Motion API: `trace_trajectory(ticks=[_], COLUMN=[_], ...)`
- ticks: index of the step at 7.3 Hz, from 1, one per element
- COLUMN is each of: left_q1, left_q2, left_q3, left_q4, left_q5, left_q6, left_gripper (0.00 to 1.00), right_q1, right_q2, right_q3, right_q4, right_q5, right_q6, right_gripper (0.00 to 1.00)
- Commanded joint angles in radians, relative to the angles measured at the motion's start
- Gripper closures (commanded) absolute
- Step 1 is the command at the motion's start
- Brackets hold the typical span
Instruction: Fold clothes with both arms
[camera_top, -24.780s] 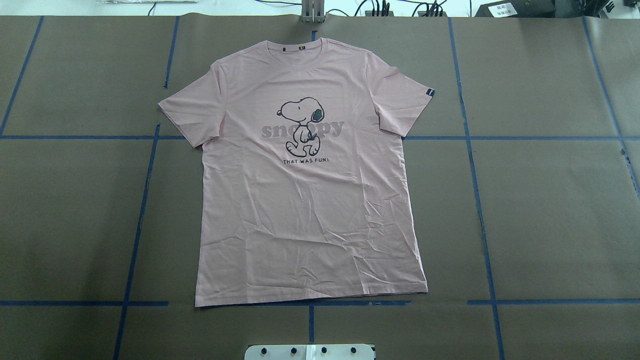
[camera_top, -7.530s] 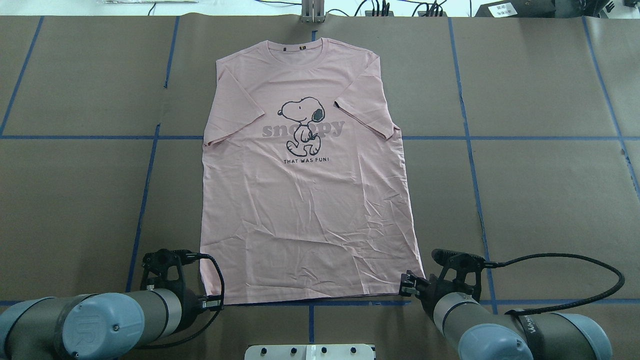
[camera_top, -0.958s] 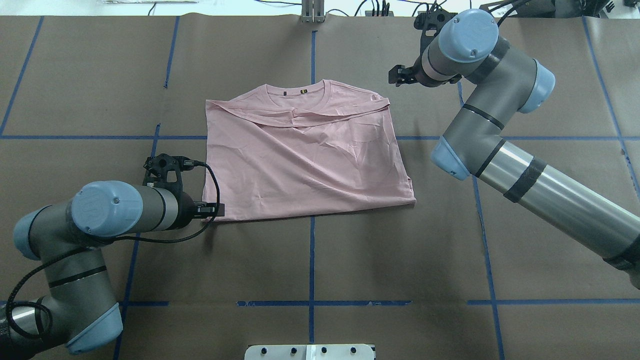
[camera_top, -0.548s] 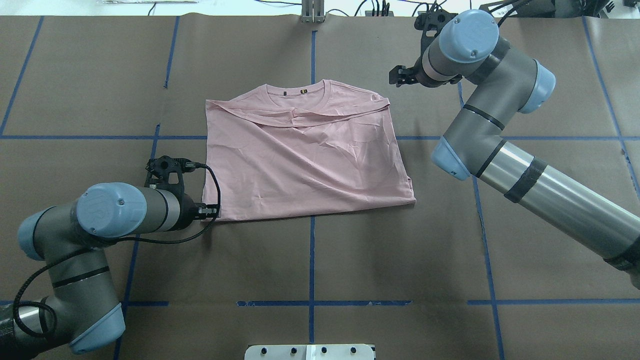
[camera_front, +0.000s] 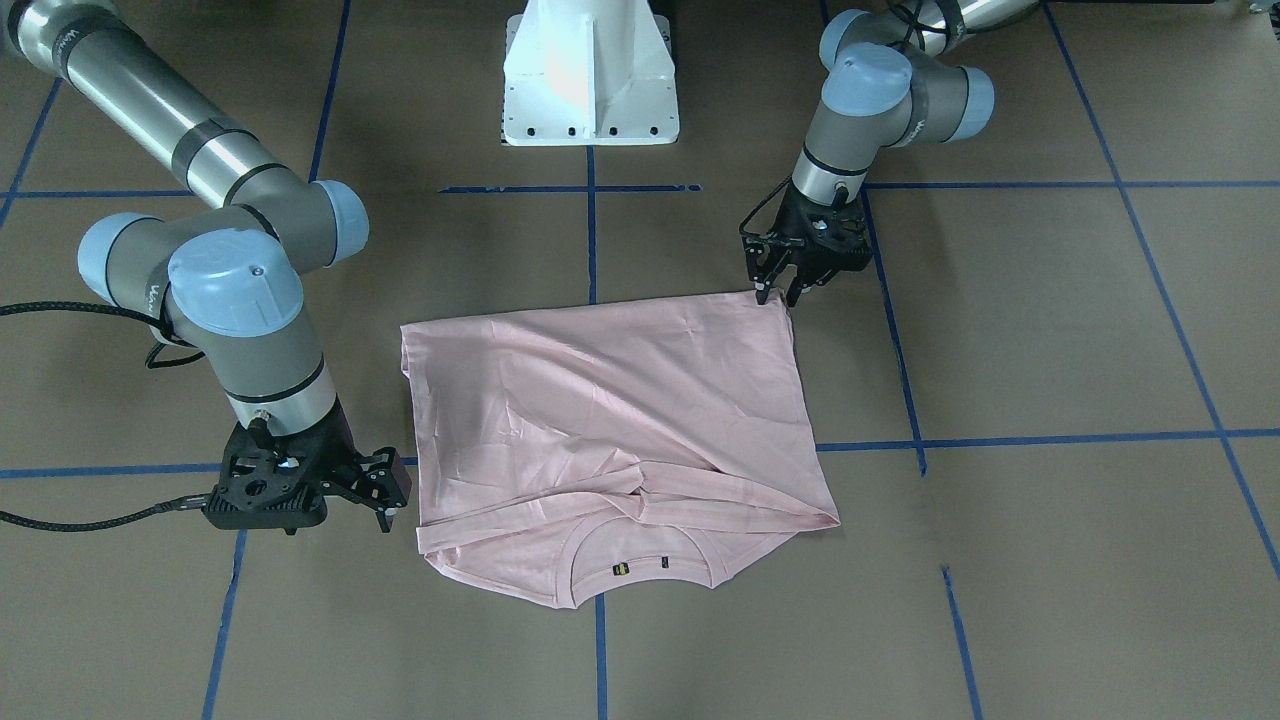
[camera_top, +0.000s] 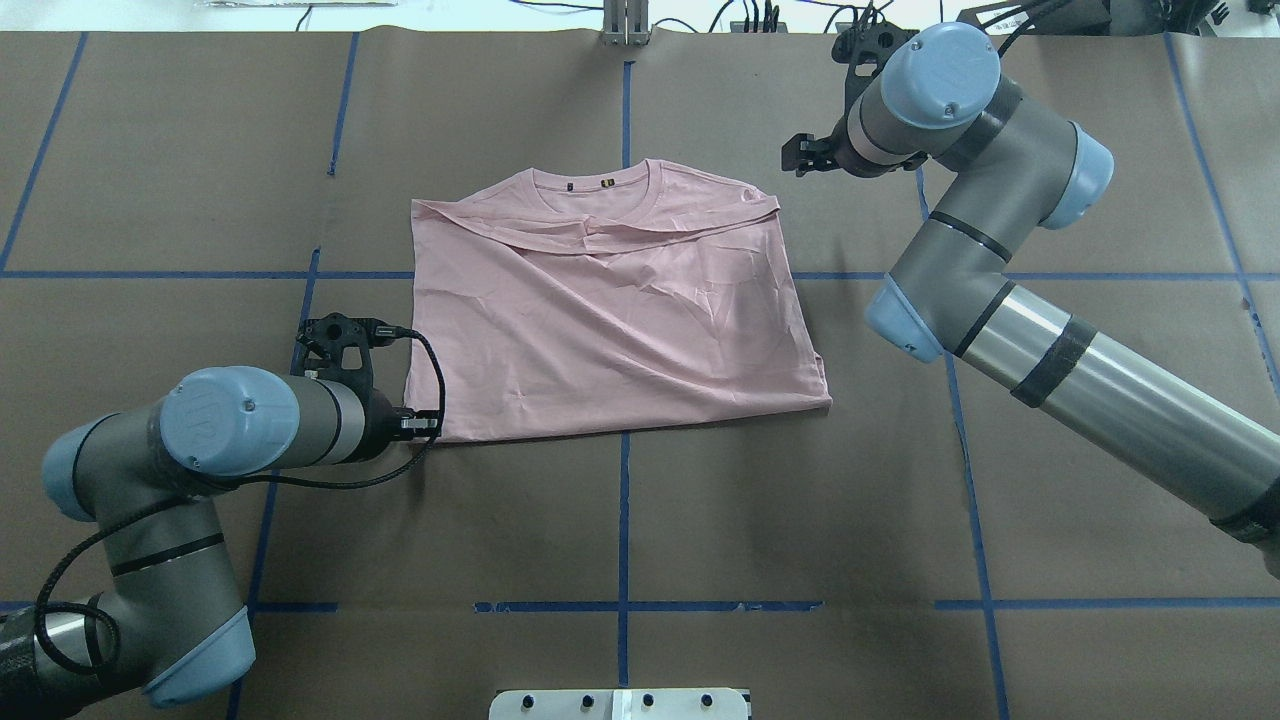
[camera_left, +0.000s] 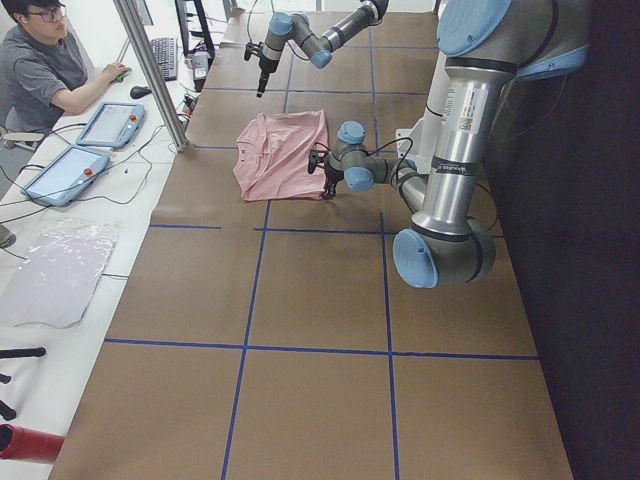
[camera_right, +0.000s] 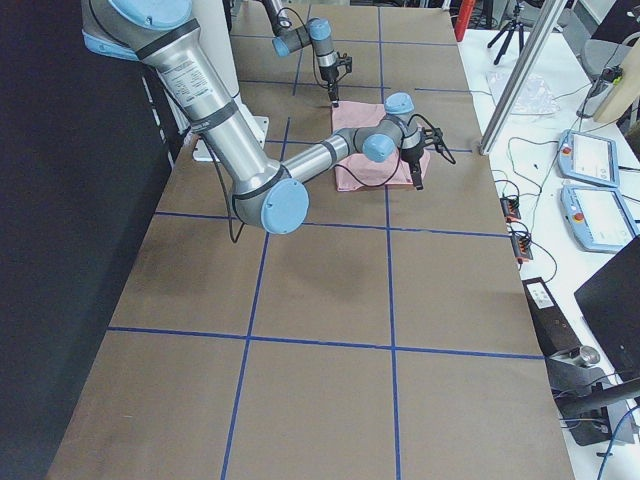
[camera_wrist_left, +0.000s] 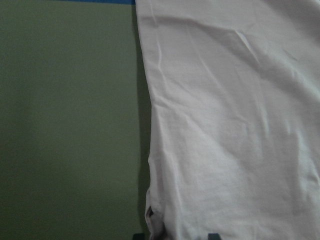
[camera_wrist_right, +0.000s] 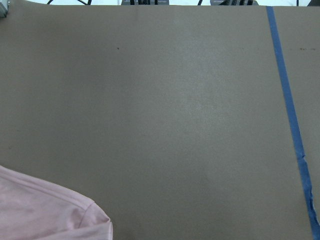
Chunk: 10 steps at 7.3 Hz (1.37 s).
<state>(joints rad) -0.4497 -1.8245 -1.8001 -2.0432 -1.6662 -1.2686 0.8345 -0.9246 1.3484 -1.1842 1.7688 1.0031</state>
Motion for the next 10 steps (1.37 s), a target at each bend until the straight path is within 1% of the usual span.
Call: trace_trajectory(ticks=[1,2,5,6,8,9,10], left_q1=[0.014,0.016,0.014,-0.001,-0.162,-0.244,-0.300], left_q2=[-0.001,-0.001,0.019,0.021,0.002,-0.048,-0.124], left_q3=[0.001,-0.002,-0.030,-0.025,0.065,0.126,0.228], left_q4=[0.000,-0.002,0.001,0.000,-0.003,-0.002,-0.005], left_q5=[0.000,-0.001,-0.006,-0.003,-0.003,-0.004,-0.004], left_q6=[0.000,0.000,0.032,0.145,0.365,0.443,0.477], left_gripper=[0.77,1.00,1.00,1.00,1.00,1.00,1.00], right_q1=[0.000,0.000,0.000,0.000,0.000,0.000,0.000], right_q2=[-0.002,-0.002,-0.002,-0.002,-0.002,-0.002,0.000], right_q3=[0.000,0.000,0.000,0.000,-0.002,-0.002,0.000], right_q4=[0.000,0.000,0.000,0.000,0.000,0.000,0.000], right_q5=[0.000,0.000,0.000,-0.002,-0.005,-0.005,-0.006], right_q6=[-0.001,-0.001,0.000,0.000,0.000,0.000,0.002], right_gripper=[0.00,0.00,0.00,0.00,0.00,0.00,0.00])
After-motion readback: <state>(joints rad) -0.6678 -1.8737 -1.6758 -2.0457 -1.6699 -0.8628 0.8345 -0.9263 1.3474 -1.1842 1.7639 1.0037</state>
